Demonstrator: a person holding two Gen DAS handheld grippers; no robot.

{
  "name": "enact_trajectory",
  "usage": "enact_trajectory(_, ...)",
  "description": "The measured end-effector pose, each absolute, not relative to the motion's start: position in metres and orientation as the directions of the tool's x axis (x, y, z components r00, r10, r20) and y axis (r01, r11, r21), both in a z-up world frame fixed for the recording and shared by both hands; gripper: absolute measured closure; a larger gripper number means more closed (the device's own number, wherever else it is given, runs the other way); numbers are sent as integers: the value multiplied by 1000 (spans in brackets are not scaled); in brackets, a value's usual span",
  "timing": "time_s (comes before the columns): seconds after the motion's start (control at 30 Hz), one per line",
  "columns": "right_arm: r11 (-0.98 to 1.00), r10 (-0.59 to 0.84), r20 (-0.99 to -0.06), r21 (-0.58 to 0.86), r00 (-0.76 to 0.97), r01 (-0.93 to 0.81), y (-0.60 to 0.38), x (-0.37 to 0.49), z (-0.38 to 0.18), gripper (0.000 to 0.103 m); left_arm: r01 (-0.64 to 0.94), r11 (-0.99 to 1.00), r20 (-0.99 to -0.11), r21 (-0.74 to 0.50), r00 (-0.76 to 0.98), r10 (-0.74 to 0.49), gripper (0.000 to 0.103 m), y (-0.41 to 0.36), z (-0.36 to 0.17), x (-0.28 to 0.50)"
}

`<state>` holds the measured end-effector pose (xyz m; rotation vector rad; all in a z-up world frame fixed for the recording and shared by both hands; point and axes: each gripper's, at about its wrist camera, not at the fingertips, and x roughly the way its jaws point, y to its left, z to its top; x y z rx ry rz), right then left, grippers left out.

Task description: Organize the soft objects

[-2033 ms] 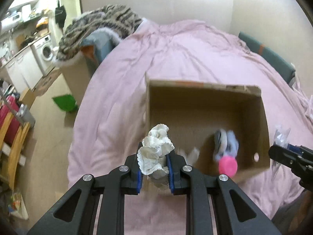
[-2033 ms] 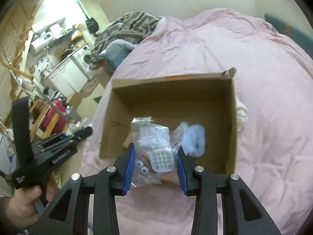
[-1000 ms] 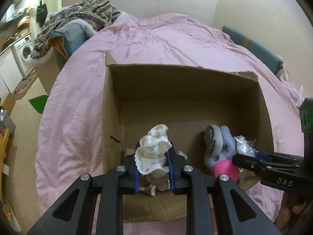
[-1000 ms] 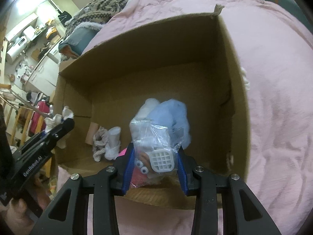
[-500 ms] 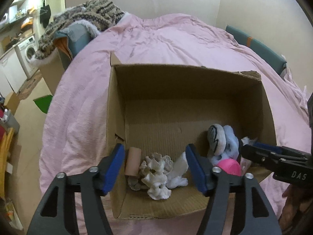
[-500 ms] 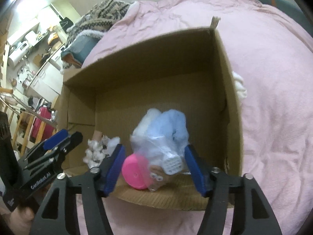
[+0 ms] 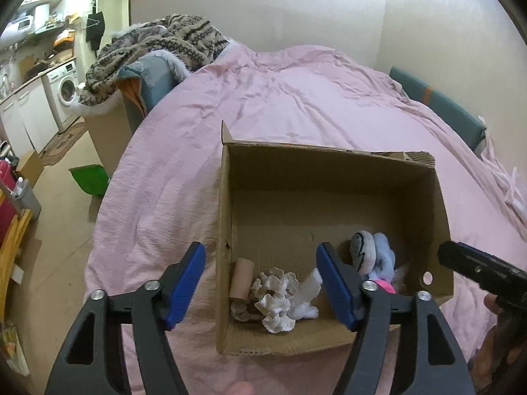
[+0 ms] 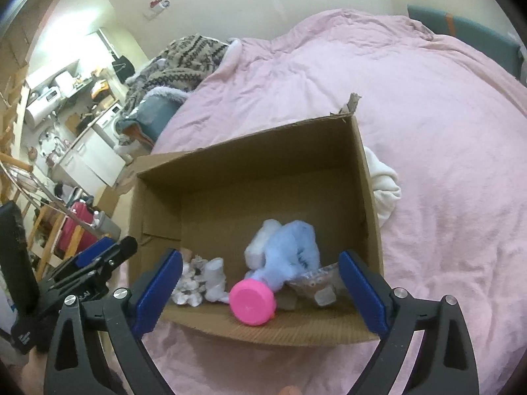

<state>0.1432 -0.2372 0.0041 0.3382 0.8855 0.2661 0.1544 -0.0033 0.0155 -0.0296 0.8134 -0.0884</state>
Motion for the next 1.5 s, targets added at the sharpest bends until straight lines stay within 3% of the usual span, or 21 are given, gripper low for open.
enact_trajectory(0.2, 927, 336, -681, 363, 651, -99, -240, 123, 21, 0, 57, 996, -713, -64, 696, -86, 18, 6, 29, 143)
enact_trajectory(0.83, 970, 220, -669, 224, 710, -90, -227, 54, 39, 0, 40, 993, -690, -107, 716, -103, 10, 27, 52, 56)
enact_trajectory(0.97, 972, 208, -662, 220, 720, -79, -225, 46, 38, 0, 31, 998, -659, -57, 749, -61, 1, 22, 53, 40)
enact_trajectory(1.23, 985, 158, -656, 160, 738, -69, -211, 43, 27, 0, 28, 999, -654, -24, 756, -37, 0, 13, 47, 41)
enact_trajectory(1.5, 989, 137, -674, 134, 726, -62, -205, 48, 21, 0, 51, 995, -681, -83, 726, -94, 0, 15, 39, 49)
